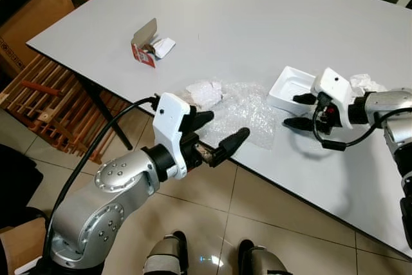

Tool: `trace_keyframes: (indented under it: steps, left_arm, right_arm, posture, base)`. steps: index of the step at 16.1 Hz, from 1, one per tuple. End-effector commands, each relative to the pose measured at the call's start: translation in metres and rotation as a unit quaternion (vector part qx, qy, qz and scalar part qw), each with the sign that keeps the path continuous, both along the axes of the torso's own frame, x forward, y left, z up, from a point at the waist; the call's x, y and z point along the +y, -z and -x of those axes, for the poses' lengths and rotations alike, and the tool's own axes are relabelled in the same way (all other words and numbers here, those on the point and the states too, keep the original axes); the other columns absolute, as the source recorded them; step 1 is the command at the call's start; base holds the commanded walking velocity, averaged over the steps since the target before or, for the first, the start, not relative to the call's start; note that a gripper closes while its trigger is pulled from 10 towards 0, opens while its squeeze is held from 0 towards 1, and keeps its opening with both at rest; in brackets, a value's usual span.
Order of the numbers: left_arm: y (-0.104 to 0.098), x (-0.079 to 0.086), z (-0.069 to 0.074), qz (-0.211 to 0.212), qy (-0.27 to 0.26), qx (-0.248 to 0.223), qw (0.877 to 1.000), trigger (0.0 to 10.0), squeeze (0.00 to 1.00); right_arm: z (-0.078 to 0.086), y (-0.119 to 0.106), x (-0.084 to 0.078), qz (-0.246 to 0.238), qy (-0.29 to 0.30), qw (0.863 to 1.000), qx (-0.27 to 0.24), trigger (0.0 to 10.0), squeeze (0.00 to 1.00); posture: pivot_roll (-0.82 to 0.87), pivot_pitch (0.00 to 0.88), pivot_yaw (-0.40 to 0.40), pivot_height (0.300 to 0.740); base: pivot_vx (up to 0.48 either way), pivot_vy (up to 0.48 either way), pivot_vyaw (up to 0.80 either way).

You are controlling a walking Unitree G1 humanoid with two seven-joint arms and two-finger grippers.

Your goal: Picking trash to rubbish bin

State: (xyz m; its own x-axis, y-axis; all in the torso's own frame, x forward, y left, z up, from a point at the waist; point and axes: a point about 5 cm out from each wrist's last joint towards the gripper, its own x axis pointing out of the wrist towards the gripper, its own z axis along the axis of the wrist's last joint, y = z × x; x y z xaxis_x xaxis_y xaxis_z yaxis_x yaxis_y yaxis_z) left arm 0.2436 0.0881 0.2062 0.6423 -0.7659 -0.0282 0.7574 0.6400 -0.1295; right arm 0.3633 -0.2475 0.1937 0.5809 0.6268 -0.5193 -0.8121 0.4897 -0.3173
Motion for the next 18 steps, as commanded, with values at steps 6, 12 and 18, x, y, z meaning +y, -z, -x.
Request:
trace_keyframes:
  steps: [6,12,18]
  left_arm:
    - [0.001,-0.002,0.002,-0.006,0.006,-0.003,1.0,10.0,0.0]
    - [0.001,-0.001,0.002,-0.008,0.005,-0.002,1.0,10.0,0.0]
    - [0.0,-0.001,0.001,-0.009,0.004,-0.005,1.0,10.0,0.0]
  right_arm:
    - [0.0,-0.006,-0.021,0.03,0.051,0.998,-0.027,10.0,0.0]
    - [0.011,0.022,-0.025,0.039,0.042,0.997,0.041,7.8,0.0]
    - [0.016,0.03,-0.019,0.012,0.013,0.997,0.075,0.0,0.0]
  posture:
    - [0.14,0.229,0.029,0.74]
    - [0.14,0.232,0.025,0.74]
    - [0.15,0.227,0.025,0.74]
  base:
    - [0.0,0.0,0.0]
    - [0.0,0.0,0.0]
    - [0.0,0.0,0.0]
